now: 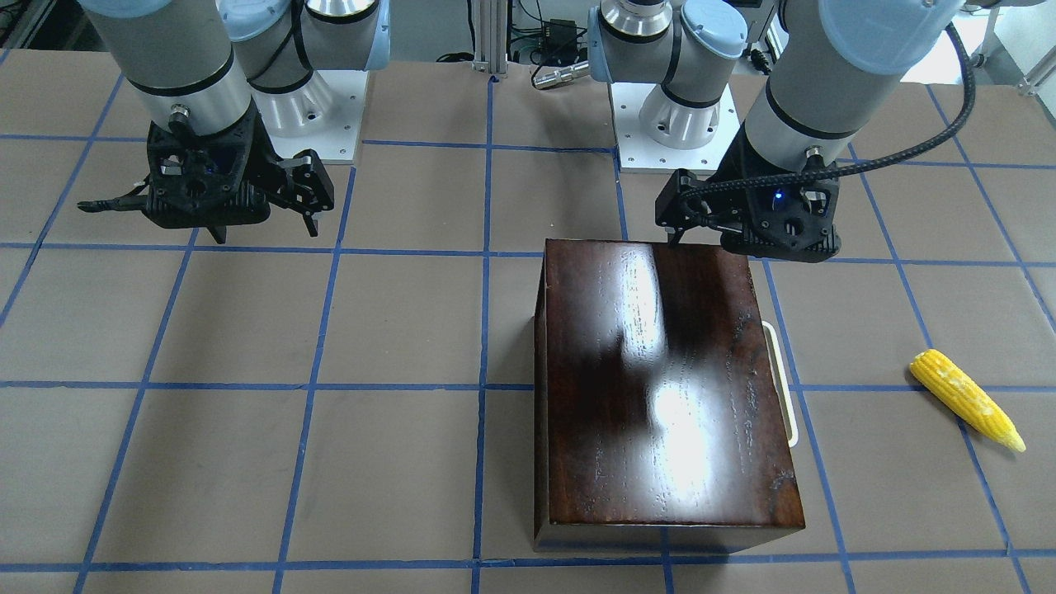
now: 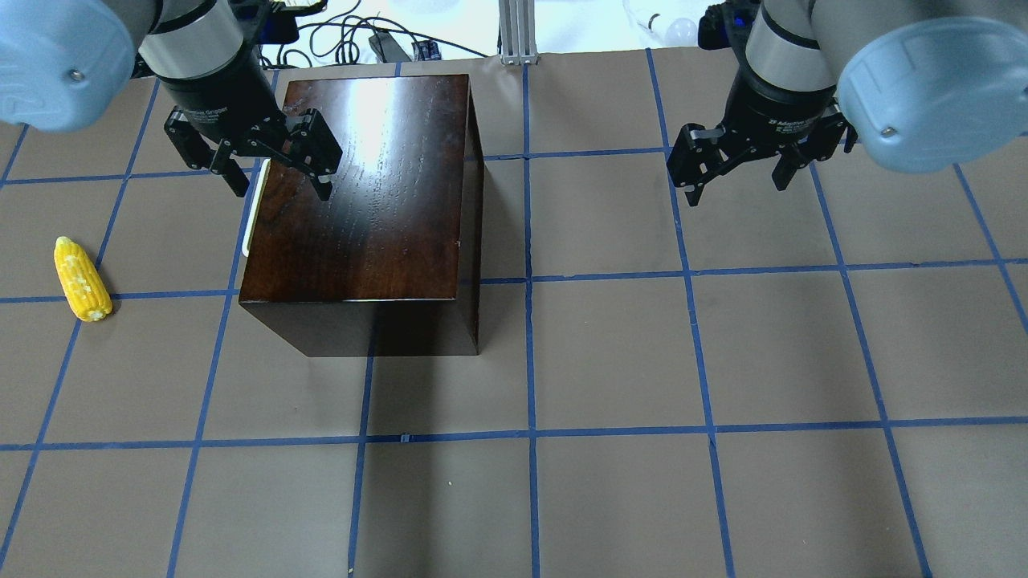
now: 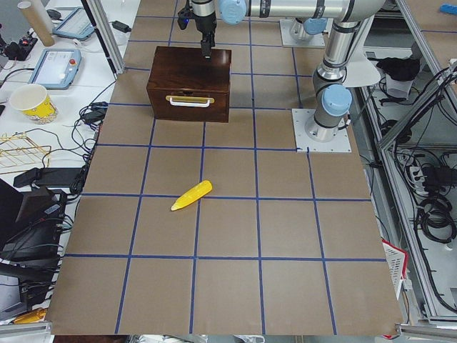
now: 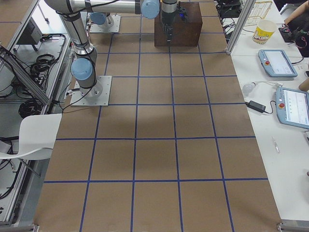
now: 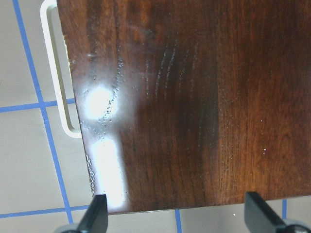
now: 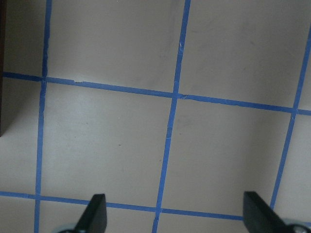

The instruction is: Open drawer and put corn inside

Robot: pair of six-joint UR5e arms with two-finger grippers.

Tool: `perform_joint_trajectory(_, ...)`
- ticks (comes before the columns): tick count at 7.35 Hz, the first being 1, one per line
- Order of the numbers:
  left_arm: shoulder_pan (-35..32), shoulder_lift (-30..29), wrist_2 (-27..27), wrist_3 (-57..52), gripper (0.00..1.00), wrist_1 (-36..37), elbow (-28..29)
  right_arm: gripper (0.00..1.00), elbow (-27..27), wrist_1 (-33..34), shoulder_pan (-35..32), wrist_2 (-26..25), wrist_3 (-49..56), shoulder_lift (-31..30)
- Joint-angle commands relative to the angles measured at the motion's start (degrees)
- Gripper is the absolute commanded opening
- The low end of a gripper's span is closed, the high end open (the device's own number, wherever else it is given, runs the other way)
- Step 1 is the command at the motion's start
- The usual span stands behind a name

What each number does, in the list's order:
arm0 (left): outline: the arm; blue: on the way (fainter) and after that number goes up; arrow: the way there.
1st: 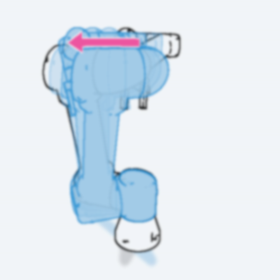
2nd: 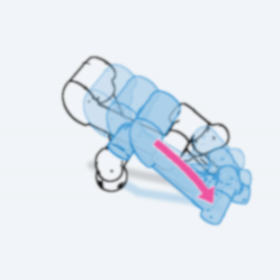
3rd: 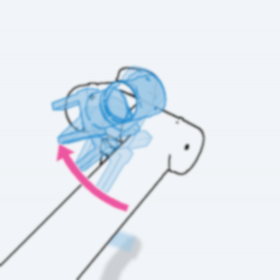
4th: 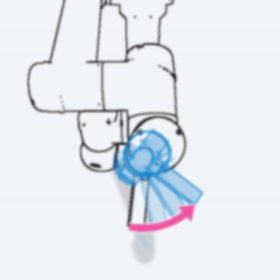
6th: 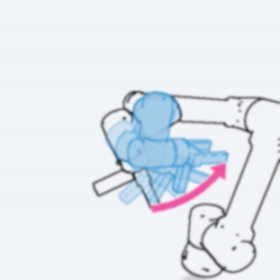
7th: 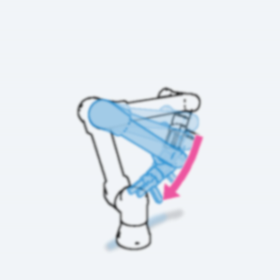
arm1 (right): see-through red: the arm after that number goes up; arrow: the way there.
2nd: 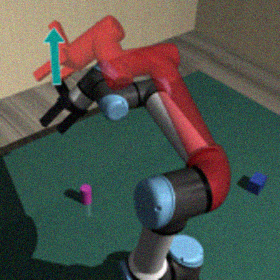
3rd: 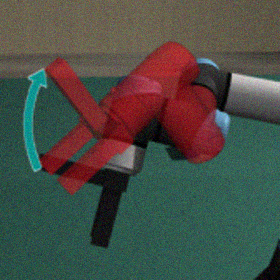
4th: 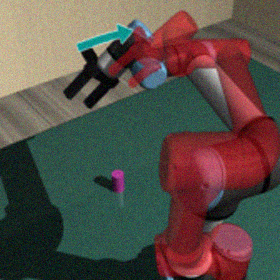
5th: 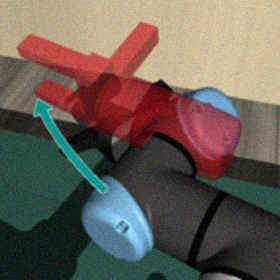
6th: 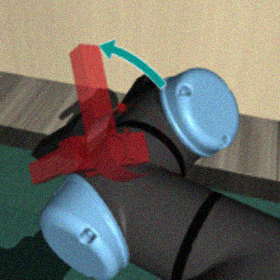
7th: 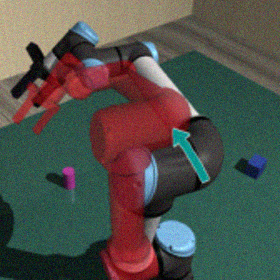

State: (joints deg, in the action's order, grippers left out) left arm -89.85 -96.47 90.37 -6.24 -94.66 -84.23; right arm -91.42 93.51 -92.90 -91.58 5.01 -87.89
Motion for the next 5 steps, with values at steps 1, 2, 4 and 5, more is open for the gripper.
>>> perform_joint_trajectory(1, -0.1, 0.0, 0.0, 0.0, 1.0, 0.0, -0.1, 1.0, 0.0, 0.0, 0.0, 0.0, 0.0, 0.0)
perform_joint_trajectory(2, -0.1, 0.0, 0.1, 0.0, 1.0, 0.0, -0.1, 1.0, 0.0, 0.0, 0.0, 0.0, 0.0, -0.1)
perform_joint_trajectory(4, 0.0, -0.1, 0.0, 0.0, 1.0, 0.2, 0.0, 1.0, 0.0, 0.0, 0.2, 0.0, 0.1, -0.1)
perform_joint_trajectory(5, 0.0, -0.3, 0.0, 0.0, 1.0, 0.6, 0.0, 1.0, 0.0, 0.0, 0.0, 0.0, 0.0, 0.0)
